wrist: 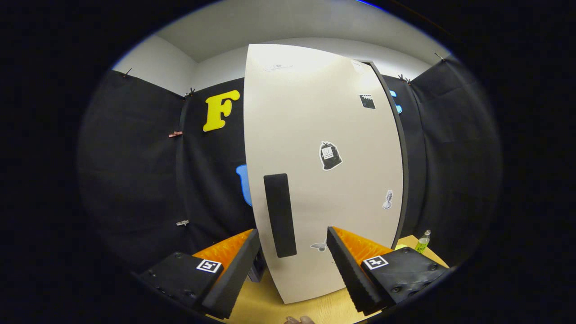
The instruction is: Open the shoe cabinet door, grab the shoes and put them into the shoe cabinet, then close the shoe cabinet door.
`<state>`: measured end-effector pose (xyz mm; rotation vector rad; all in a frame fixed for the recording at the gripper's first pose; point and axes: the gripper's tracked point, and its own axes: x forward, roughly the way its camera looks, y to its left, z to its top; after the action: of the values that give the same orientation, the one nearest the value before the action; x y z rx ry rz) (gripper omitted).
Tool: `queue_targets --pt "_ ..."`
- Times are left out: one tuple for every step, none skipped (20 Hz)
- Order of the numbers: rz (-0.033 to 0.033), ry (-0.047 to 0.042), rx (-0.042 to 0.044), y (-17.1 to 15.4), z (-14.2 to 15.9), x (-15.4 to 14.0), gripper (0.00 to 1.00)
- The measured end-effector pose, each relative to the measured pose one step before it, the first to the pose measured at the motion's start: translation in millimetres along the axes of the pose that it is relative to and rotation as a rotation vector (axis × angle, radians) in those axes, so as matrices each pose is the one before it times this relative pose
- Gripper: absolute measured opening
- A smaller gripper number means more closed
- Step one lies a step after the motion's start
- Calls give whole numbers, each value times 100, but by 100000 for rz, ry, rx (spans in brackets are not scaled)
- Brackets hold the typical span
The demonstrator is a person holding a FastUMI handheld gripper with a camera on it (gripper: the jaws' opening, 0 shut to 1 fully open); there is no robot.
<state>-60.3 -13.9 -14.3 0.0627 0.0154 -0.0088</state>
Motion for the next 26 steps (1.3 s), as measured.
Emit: queue_targets --pt "-1008 168 -1163 -65 -32 -18 98" --pt "-965 -155 -1249 -40 -54 -21 98" --pt "-821 -429 -1038 2 202 -21 98" --pt "-916 -665 -1088 -81 274 -52 98" --pt "-664 -758 -939 -148 393 -37 98" --pt "-342 -602 -691 8 216 -37 98" --pt "-11 -366 -537 -5 110 -121 98" --pt "1221 86 -200 268 39 -109 98" --pt "1263 493 -452 330 -128 128 98" --pt "217 105 -720 48 45 111 98" --pt "-470 127 -898 -58 -30 27 98" --pt "267 392 -600 133 -22 51 98" --pt "326 230 -475 235 -79 -5 98" --pt "431 113 -316 165 -17 78 98" --pt "-23 186 -137 -59 -36 113 98" --pt "-15 521 367 1 -140 115 97" --pt "175 780 469 -33 -191 91 97" --pt "135 650 410 13 -175 115 97" --pt "4 439 143 -105 -118 117 97" --pt "-418 154 -170 -90 -143 88 97" --pt "-136 -43 -249 -111 1 111 97" --pt "-94 -321 57 -41 109 57 97" --pt "-326 -324 162 -97 127 37 97" --pt "-497 -134 202 -161 61 94 97" --pt "-513 -10 28 -93 -108 44 97" --pt "-385 101 -50 -92 -66 77 97"
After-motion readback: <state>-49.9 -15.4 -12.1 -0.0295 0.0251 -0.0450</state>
